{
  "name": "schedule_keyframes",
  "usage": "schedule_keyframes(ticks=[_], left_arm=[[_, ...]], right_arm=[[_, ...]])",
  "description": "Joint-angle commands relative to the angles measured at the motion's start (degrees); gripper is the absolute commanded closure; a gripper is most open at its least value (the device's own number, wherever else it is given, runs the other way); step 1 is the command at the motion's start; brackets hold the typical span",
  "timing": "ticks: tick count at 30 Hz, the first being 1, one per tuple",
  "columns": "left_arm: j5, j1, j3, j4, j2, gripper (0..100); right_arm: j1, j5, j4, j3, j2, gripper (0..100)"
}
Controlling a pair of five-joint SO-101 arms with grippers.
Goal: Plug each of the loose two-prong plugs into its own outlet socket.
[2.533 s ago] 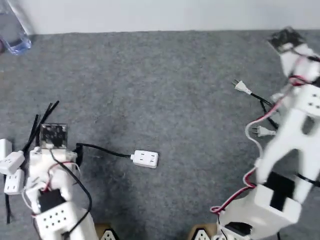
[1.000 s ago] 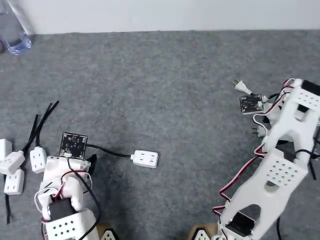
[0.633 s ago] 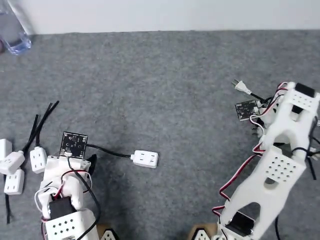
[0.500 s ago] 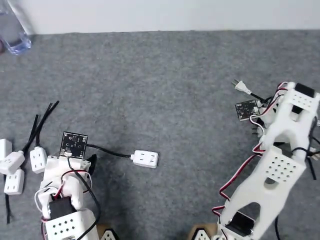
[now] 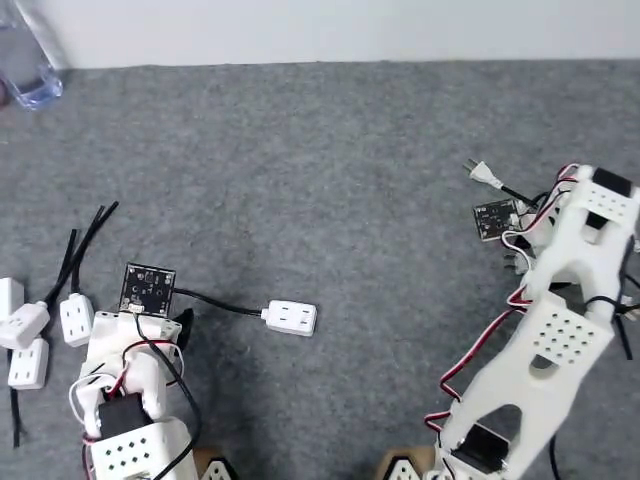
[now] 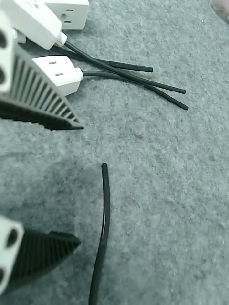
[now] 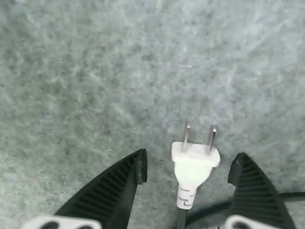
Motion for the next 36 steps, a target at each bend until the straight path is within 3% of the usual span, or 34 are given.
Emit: schedule_keyframes(ticks=[1, 36], left_arm=[[-0.35, 0.35, -0.31, -1.76, 0.26, 68], [-0.35, 0.35, -0.31, -1.76, 0.26, 68]], right_arm=[[1.27, 0.79, -2.77, -3.52, 0.84, 71.4], [4.00, 0.44, -3.38, -8.79, 4.79, 73.9]])
